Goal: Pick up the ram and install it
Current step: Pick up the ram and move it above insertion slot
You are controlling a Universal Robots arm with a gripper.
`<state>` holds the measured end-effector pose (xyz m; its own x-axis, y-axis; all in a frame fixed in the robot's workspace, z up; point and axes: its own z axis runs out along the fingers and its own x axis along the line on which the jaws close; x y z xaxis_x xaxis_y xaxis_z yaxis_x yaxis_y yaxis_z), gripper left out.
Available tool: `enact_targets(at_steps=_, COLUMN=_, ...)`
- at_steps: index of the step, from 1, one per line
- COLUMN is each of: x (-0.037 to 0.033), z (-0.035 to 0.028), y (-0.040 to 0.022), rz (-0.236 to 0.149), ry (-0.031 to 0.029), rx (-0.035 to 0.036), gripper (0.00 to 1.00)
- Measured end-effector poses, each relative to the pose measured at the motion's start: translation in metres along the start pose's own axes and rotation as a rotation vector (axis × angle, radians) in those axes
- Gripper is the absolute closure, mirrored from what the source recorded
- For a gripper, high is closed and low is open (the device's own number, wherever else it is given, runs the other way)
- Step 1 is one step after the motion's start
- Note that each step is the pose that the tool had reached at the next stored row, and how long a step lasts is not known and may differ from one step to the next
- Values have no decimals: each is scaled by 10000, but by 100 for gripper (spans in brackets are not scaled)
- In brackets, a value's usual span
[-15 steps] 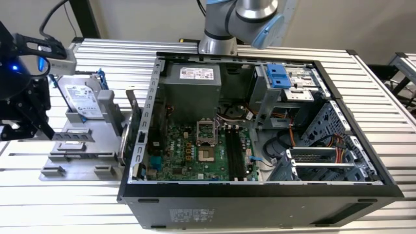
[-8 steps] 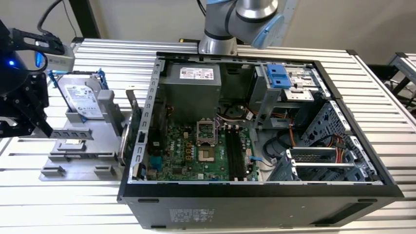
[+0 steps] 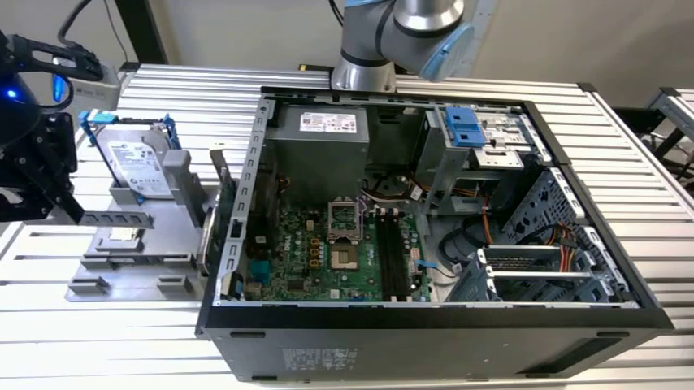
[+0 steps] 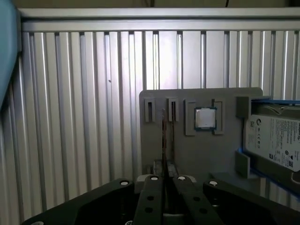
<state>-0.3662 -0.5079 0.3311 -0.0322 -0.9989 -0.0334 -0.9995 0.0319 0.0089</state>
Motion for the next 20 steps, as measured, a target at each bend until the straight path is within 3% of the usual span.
enact_targets(at_steps=20, x=-28, z=-331, y=3, rz=0, ry=1, rx=-1, gripper=100)
